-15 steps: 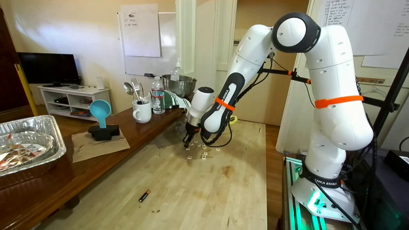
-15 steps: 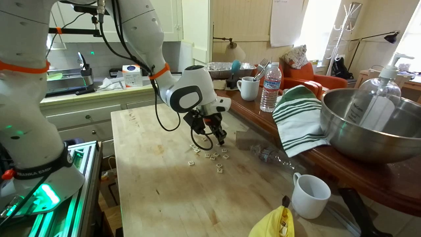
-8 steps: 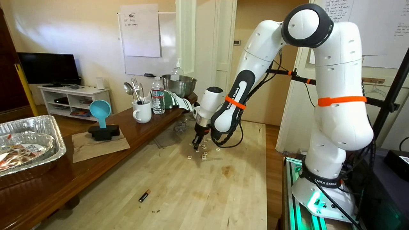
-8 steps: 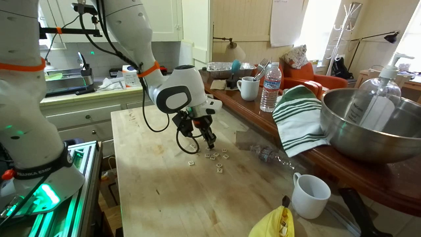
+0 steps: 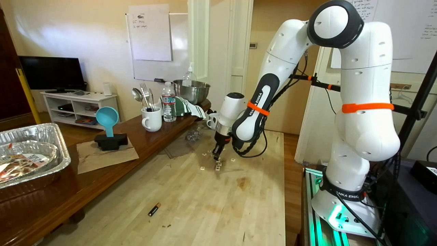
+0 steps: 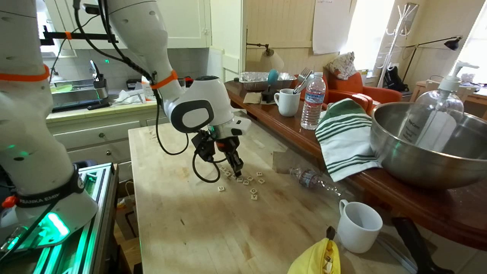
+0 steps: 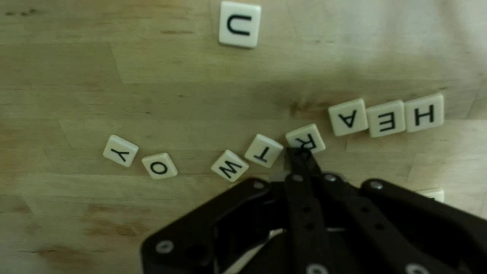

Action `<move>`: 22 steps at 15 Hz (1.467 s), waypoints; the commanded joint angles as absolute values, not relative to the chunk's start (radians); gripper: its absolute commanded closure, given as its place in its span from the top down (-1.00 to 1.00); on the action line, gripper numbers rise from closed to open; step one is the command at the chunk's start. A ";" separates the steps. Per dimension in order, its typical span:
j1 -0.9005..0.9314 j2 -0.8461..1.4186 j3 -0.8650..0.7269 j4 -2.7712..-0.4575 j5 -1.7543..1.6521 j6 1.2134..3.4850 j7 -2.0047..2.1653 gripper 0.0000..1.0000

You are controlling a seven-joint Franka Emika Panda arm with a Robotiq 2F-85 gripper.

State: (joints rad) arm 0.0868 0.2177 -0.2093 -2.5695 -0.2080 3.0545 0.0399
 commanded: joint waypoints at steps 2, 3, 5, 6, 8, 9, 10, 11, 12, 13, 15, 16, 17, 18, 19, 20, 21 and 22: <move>0.079 0.230 -0.190 -2.607 -0.192 2.981 0.055 -1.00; 0.077 0.228 -0.187 -2.606 -0.190 2.973 0.058 -1.00; 0.072 0.223 -0.178 -2.605 -0.187 2.954 0.064 -1.00; 0.073 0.221 -0.178 -2.604 -0.189 2.948 0.070 -1.00; 0.070 0.220 -0.173 -2.604 -0.189 2.943 0.083 -1.00; 0.067 0.220 -0.168 -2.603 -0.185 2.941 0.085 -1.00; 0.068 0.223 -0.170 -2.602 -0.187 2.949 0.094 -1.00; 0.069 0.225 -0.172 -2.600 -0.189 2.953 0.101 -1.00; 0.070 0.228 -0.173 -2.599 -0.189 2.957 0.109 -1.00; 0.070 0.230 -0.173 -2.598 -0.189 2.960 0.116 -1.00; 0.070 0.231 -0.170 -2.598 -0.182 2.964 0.130 -1.00; 0.067 0.231 -0.165 -2.598 -0.173 2.967 0.134 -1.00; 0.064 0.231 -0.159 -2.599 -0.163 2.966 0.136 -1.00; 0.062 0.229 -0.155 -2.601 -0.153 2.967 0.141 -1.00; 0.058 0.228 -0.148 -2.603 -0.138 2.966 0.144 -1.00; 0.055 0.228 -0.144 -2.604 -0.124 2.967 0.149 -1.00; 0.048 0.226 -0.134 -2.605 -0.104 2.969 0.146 -1.00; 0.043 0.225 -0.125 -2.607 -0.088 2.969 0.146 -1.00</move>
